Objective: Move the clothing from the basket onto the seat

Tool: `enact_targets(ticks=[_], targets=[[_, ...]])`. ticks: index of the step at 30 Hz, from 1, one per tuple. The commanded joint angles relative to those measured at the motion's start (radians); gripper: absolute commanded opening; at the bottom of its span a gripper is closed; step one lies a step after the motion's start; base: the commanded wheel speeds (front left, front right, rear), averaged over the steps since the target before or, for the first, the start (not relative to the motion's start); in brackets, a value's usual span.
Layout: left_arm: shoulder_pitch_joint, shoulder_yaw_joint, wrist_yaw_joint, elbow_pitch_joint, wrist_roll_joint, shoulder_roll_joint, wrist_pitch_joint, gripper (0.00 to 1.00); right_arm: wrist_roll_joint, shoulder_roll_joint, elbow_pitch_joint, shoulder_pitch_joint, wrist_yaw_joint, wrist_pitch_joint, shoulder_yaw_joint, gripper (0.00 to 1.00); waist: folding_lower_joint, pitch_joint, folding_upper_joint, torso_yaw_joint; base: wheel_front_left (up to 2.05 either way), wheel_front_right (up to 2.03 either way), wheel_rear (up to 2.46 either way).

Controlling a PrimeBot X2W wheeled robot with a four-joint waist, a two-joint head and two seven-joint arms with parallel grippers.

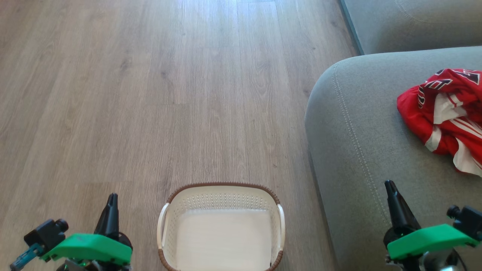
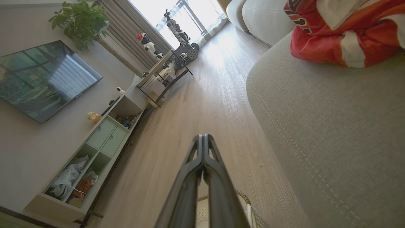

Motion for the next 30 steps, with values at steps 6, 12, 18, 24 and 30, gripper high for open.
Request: enact_targets(ticks=[6, 12, 18, 24, 30], targets=[[-0.067, 0.045, -0.022, -0.022, -0.07, -0.007, 0.021, 0.0, 0.079, -0.003, -0.018, -0.072, 0.004, 0.018, -0.011, 0.0, 0.0, 0.003, 0.0, -0.001, 0.0, 0.0, 0.0], [-0.076, 0.062, -0.033, -0.016, -0.125, -0.017, 0.038, 0.0, 0.139, 0.002, -0.007, -0.083, 0.004, 0.032, -0.02, 0.0, 0.0, 0.005, 0.0, -0.001, 0.0, 0.0, 0.0], [-0.084, 0.08, -0.044, -0.01, -0.181, -0.027, 0.055, 0.0, 0.199, 0.007, 0.003, -0.095, 0.004, 0.047, -0.029, 0.0, 0.0, 0.007, 0.0, -0.002, 0.0, 0.0, 0.0], [-0.093, 0.098, -0.056, -0.004, -0.236, -0.036, 0.072, 0.0, 0.259, 0.013, 0.013, -0.106, 0.005, 0.063, -0.039, 0.0, 0.0, 0.01, 0.0, -0.002, 0.0, 0.0, 0.0], [-0.1, 0.113, -0.065, 0.0, -0.282, -0.045, 0.087, 0.0, 0.309, 0.018, 0.022, -0.116, 0.005, 0.075, -0.047, 0.0, 0.0, 0.012, 0.0, -0.002, 0.0, 0.0, 0.0]])
